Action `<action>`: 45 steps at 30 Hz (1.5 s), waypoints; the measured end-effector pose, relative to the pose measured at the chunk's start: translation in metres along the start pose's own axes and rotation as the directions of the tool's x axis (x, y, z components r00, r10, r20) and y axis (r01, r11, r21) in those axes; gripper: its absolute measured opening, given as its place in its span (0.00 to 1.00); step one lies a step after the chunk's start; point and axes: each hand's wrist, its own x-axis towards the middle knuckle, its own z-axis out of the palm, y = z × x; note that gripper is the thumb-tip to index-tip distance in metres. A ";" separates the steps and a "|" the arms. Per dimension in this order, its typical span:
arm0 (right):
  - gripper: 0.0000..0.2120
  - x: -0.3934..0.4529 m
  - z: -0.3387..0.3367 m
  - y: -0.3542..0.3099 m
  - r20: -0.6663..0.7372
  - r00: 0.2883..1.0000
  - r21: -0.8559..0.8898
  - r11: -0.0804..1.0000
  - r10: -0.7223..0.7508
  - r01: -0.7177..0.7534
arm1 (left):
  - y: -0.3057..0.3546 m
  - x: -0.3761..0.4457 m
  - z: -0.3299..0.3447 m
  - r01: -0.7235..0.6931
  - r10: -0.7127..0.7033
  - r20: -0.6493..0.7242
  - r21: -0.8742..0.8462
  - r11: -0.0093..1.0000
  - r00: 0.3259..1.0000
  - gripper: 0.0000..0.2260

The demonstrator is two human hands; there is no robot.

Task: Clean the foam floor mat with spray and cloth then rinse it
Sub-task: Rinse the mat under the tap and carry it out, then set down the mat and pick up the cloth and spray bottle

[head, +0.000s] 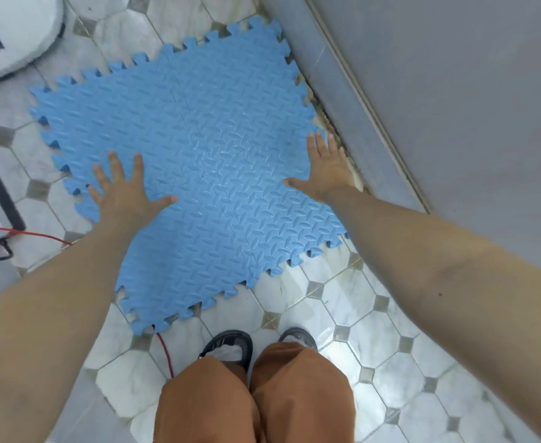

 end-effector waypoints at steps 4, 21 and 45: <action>0.47 -0.060 -0.036 -0.004 0.016 0.998 0.108 0.992 0.063 -0.064 | 0.045 -0.035 -0.053 -0.139 0.140 -0.046 0.030 0.990 0.989 0.43; 0.34 -0.326 -0.258 -0.008 0.116 0.982 0.408 0.895 0.146 -0.181 | 0.141 -0.249 -0.309 -0.441 0.447 0.001 0.154 0.884 0.895 0.30; 0.19 -0.631 -0.232 0.143 -0.118 0.728 0.676 0.592 0.675 -0.439 | 0.345 -0.494 -0.337 -0.850 0.896 -0.221 0.293 0.437 0.385 0.08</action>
